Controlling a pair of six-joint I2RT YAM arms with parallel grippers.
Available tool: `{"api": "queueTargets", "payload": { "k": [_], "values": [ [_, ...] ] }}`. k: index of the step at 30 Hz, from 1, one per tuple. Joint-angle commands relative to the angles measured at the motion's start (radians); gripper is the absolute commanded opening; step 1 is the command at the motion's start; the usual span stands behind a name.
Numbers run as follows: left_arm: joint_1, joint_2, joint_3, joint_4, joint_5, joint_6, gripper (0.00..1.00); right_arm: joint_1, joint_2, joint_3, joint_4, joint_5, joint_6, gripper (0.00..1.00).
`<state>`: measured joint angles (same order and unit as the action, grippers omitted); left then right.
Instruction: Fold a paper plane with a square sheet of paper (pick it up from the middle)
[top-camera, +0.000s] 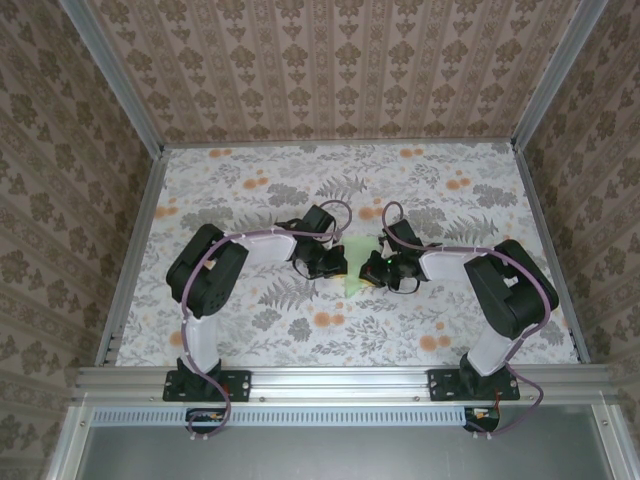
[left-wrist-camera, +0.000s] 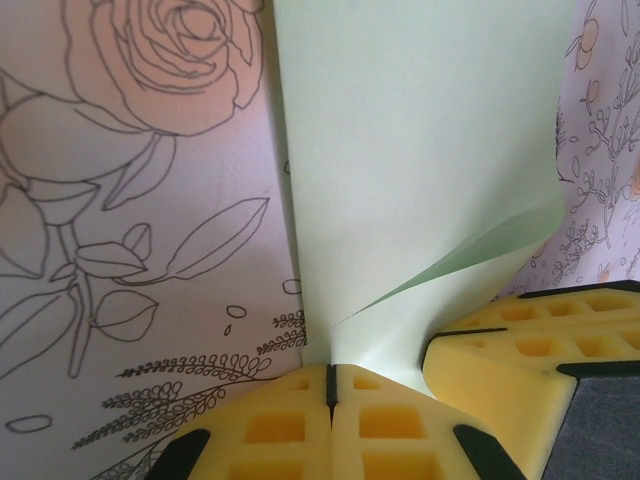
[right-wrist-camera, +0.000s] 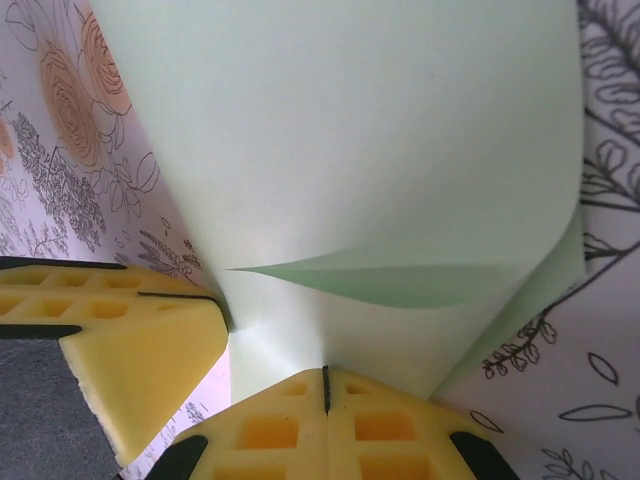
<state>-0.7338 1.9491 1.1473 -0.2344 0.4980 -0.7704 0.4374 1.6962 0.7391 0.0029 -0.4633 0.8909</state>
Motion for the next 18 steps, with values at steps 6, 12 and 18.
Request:
{"api": "queueTargets", "payload": {
  "k": [6,12,18],
  "values": [
    [-0.009,0.019,0.032,-0.055,-0.028,0.029,0.02,-0.012,0.017,-0.04,-0.045,0.041,-0.036,0.03],
    [-0.022,-0.037,0.045,-0.017,0.021,0.038,0.04,-0.012,0.018,-0.043,-0.067,0.051,-0.056,0.03],
    [-0.033,-0.016,0.033,0.006,0.037,0.03,0.05,-0.021,0.015,-0.04,-0.066,0.061,-0.104,0.04]
  ]
}}
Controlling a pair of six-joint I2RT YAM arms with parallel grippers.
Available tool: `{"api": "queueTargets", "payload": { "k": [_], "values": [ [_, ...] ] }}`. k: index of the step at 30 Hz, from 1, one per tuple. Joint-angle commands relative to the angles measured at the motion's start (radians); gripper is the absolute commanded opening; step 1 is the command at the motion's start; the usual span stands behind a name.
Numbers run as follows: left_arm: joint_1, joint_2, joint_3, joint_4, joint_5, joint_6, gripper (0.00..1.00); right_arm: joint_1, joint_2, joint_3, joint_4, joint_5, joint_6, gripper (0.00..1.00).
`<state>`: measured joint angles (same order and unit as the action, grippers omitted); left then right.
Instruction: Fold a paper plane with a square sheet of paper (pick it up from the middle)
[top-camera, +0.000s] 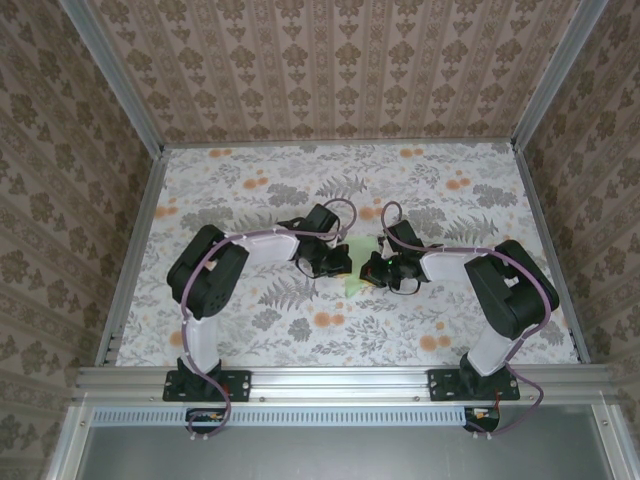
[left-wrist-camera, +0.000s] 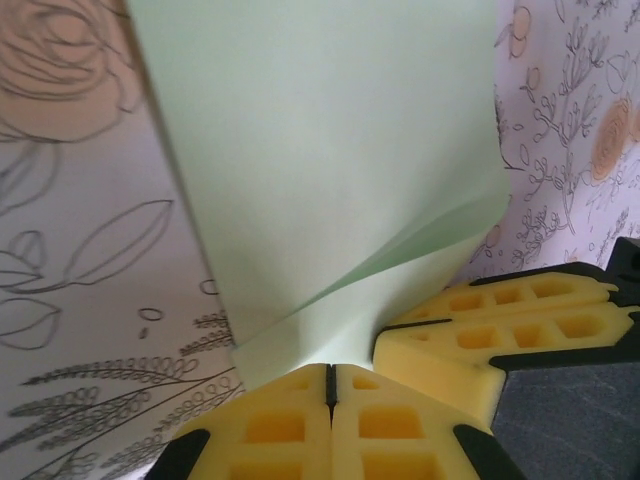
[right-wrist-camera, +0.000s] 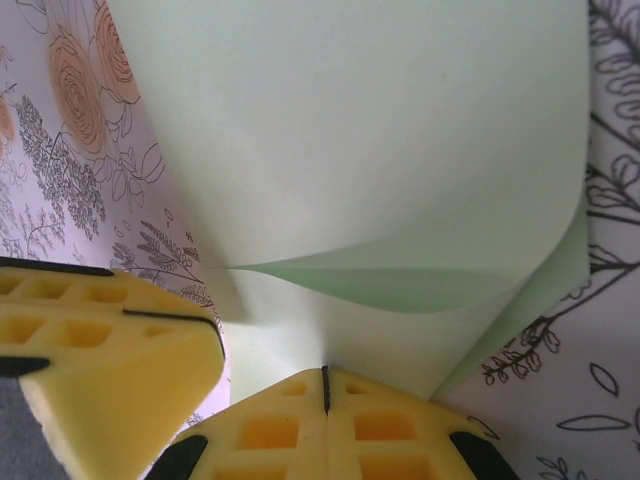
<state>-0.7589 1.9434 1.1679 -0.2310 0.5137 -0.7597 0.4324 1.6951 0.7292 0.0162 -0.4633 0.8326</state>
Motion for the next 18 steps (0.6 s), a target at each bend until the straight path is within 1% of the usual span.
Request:
{"api": "queueTargets", "payload": {
  "k": [1,4,9,12,18],
  "values": [
    [-0.008,-0.001,0.014,0.0,0.021,0.019,0.05,-0.016,0.017,-0.027,-0.079,0.06,-0.052,0.04],
    [-0.011,0.023,0.019,-0.022,0.006,0.017,0.04,-0.021,0.019,-0.026,-0.07,0.042,-0.059,0.05],
    [-0.013,0.053,0.043,-0.125,-0.064,0.036,0.03,-0.034,-0.011,-0.025,-0.043,0.007,-0.049,0.05],
    [-0.014,0.067,0.052,-0.165,-0.085,0.048,0.02,-0.051,-0.024,-0.015,-0.025,-0.013,-0.044,0.05],
    [-0.018,0.081,0.066,-0.204,-0.104,0.06,0.0,-0.076,-0.008,0.009,-0.057,0.013,-0.056,0.05]
  ]
}}
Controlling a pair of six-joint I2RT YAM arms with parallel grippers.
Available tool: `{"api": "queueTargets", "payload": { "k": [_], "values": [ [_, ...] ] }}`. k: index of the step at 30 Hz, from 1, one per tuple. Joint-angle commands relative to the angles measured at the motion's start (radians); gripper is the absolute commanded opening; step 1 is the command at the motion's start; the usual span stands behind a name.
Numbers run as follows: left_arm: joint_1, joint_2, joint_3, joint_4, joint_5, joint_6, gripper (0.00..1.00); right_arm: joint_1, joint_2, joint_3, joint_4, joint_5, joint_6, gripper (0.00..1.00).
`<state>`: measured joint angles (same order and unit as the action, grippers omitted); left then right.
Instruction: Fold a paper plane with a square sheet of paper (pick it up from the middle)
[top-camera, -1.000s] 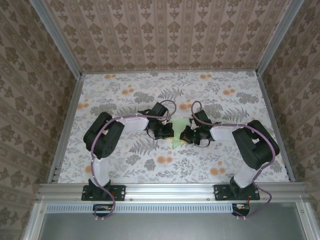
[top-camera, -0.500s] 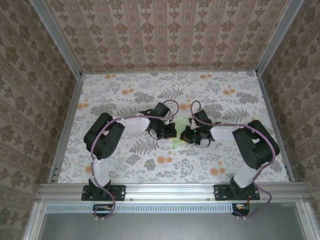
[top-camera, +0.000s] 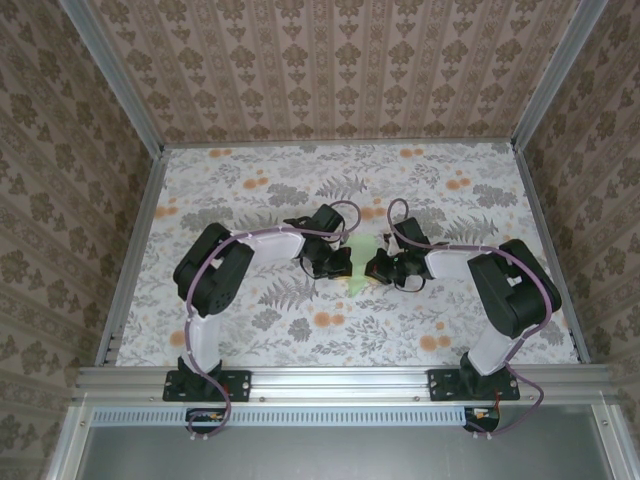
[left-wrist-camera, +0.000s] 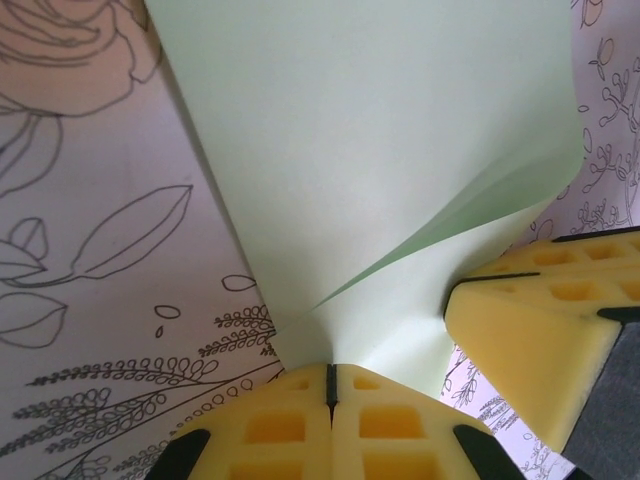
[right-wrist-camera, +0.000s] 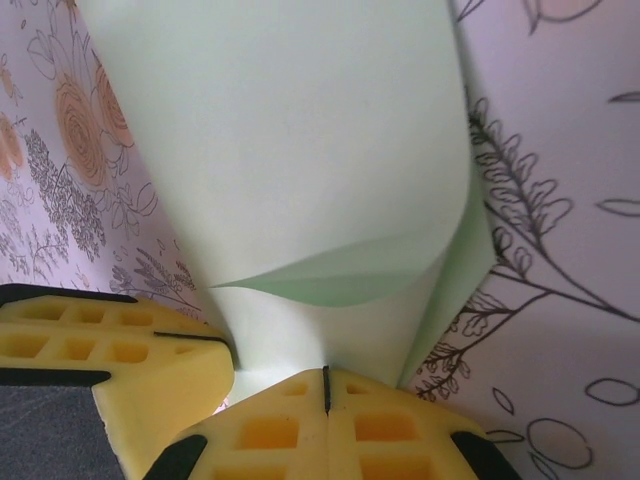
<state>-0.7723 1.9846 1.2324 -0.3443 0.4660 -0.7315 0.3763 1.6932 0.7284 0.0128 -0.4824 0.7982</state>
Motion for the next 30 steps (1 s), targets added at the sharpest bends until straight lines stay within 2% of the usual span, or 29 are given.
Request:
{"api": "queueTargets", "payload": {
  "k": [1,9,18,30],
  "values": [
    [-0.005,0.041,0.002,-0.094,-0.059,0.033,0.0,-0.028,-0.004,0.007,-0.054,0.042,-0.026,0.05],
    [-0.008,0.06,0.019,-0.107,-0.056,0.035,0.0,-0.111,-0.017,0.019,-0.068,0.055,-0.04,0.05],
    [-0.008,0.066,0.036,-0.114,-0.061,0.031,0.0,-0.102,-0.128,0.01,-0.013,-0.034,-0.034,0.05],
    [-0.01,0.076,0.05,-0.138,-0.07,0.031,0.0,-0.017,0.038,0.112,-0.039,-0.061,-0.059,0.05]
  ]
}}
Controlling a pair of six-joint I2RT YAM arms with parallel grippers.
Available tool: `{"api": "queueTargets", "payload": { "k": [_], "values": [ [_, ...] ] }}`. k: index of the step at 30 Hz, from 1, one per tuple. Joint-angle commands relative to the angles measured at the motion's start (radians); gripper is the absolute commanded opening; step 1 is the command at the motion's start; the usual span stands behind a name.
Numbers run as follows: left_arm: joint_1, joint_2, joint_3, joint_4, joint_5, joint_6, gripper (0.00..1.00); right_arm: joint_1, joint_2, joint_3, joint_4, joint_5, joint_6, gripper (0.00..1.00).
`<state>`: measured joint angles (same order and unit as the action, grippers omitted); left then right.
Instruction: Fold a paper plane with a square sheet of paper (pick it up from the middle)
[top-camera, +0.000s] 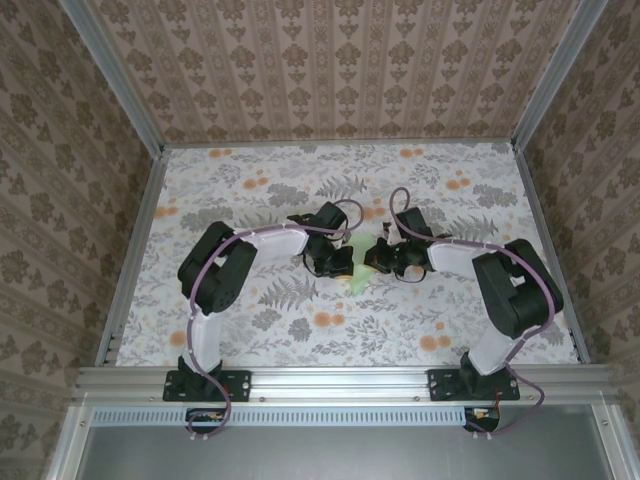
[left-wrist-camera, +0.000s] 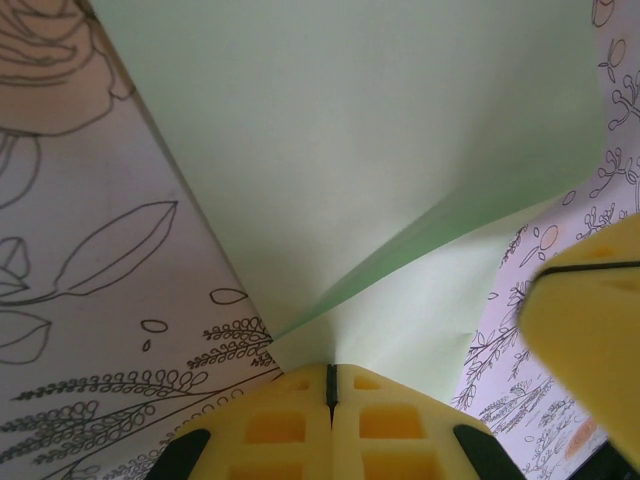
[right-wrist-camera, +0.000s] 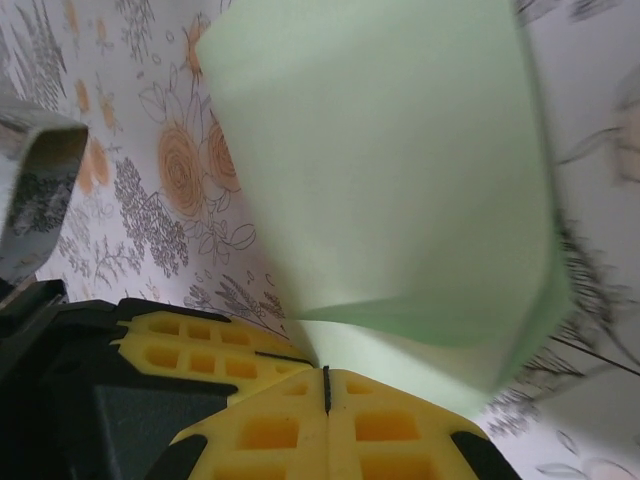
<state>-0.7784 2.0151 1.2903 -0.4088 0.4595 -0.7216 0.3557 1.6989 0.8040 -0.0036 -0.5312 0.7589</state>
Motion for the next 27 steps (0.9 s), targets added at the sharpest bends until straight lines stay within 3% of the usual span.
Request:
{"api": "queueTargets", "payload": {
  "k": [1,15,20,27],
  "values": [
    [-0.004,0.046,-0.009,-0.073,-0.065,0.018,0.0,0.002,0.044,0.042,-0.029,-0.002,-0.021,0.05],
    [-0.003,0.048,-0.025,-0.063,-0.065,-0.001,0.0,-0.128,0.108,0.043,-0.025,0.084,-0.042,0.04],
    [-0.003,0.052,-0.026,-0.056,-0.062,-0.004,0.0,-0.129,0.016,0.039,-0.036,0.095,-0.049,0.04],
    [-0.004,0.054,-0.027,-0.045,-0.064,-0.008,0.0,-0.075,-0.085,-0.048,-0.034,-0.001,-0.027,0.04]
  ]
}}
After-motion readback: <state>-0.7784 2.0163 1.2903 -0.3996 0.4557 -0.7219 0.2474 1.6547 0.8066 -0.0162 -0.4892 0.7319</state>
